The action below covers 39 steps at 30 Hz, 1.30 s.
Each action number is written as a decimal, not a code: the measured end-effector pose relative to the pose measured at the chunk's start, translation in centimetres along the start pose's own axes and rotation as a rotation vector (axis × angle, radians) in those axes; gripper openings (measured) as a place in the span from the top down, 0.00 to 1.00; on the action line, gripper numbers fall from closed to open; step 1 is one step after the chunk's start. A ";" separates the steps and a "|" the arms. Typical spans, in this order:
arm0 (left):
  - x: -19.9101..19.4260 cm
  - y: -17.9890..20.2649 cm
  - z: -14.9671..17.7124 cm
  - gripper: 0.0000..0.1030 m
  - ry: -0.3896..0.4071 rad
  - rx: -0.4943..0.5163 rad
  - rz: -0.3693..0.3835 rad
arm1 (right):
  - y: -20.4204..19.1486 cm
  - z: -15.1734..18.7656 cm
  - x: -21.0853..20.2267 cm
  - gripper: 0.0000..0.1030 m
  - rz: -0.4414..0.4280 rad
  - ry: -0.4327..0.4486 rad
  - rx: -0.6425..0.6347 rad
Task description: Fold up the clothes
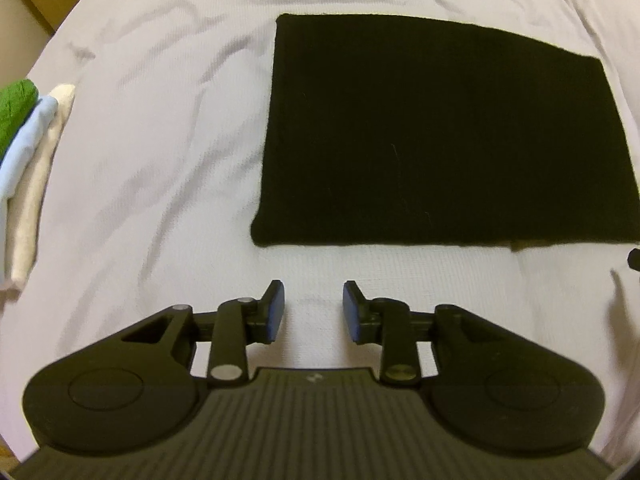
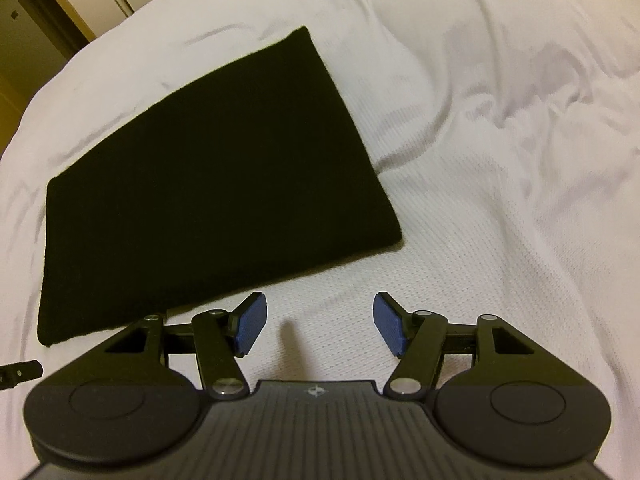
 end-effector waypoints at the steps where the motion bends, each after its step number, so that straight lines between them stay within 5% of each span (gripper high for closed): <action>1: 0.0 0.0 0.1 0.68 0.000 -0.020 0.017 | 0.0 -0.1 0.1 0.40 -0.006 -0.003 0.004; 5: 0.5 -1.3 0.4 0.61 0.007 -0.322 0.157 | 1.1 -0.7 0.2 0.38 -0.113 -0.003 0.150; 9: 1.8 -3.7 0.7 0.55 0.045 -0.651 0.227 | 3.5 -0.5 1.2 0.38 -0.270 -0.005 0.479; 12: 3.2 -4.8 0.8 0.54 0.086 -0.763 0.232 | 5.1 0.1 2.4 0.37 -0.311 0.015 0.650; 17: 6.8 -6.2 0.3 0.51 0.147 -0.923 0.274 | 5.6 0.3 4.7 0.37 -0.323 0.069 0.750; 20: 8.6 -6.2 -0.2 0.58 0.162 -0.958 0.314 | 5.2 -0.2 5.8 0.38 -0.318 0.124 0.764; 22: 7.7 -6.5 -0.8 0.79 0.199 -0.917 0.327 | 4.8 -0.5 6.6 0.42 -0.314 0.158 0.763; 23: 7.2 -6.6 -1.0 0.89 0.219 -0.894 0.332 | 4.5 -0.7 7.1 0.58 -0.307 0.170 0.758; 25: 6.1 -6.8 -1.6 0.92 0.258 -0.848 0.344 | 4.2 -0.7 7.8 0.84 -0.279 0.175 0.749; 26: 5.5 -7.0 -1.9 0.92 0.278 -0.825 0.349 | 4.2 -0.8 7.7 0.88 -0.280 0.185 0.766; 33: -0.3 -8.0 -2.0 0.93 0.378 -0.713 0.405 | 3.5 -0.7 1.4 0.91 -0.337 0.247 0.759; 39: -5.8 -8.4 7.6 0.93 0.317 -0.652 0.397 | 6.3 5.3 -4.7 0.91 -0.341 0.183 0.760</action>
Point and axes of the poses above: each gripper's, at about its wrist camera, not at the fingertips, and x roughly the way its jaws point, y to its right, z to its underside, the point moved 9 cm from there along x, roughly the way its jaws point, and after that the axes turned 9 degrees about y, right-handed, at the moved point
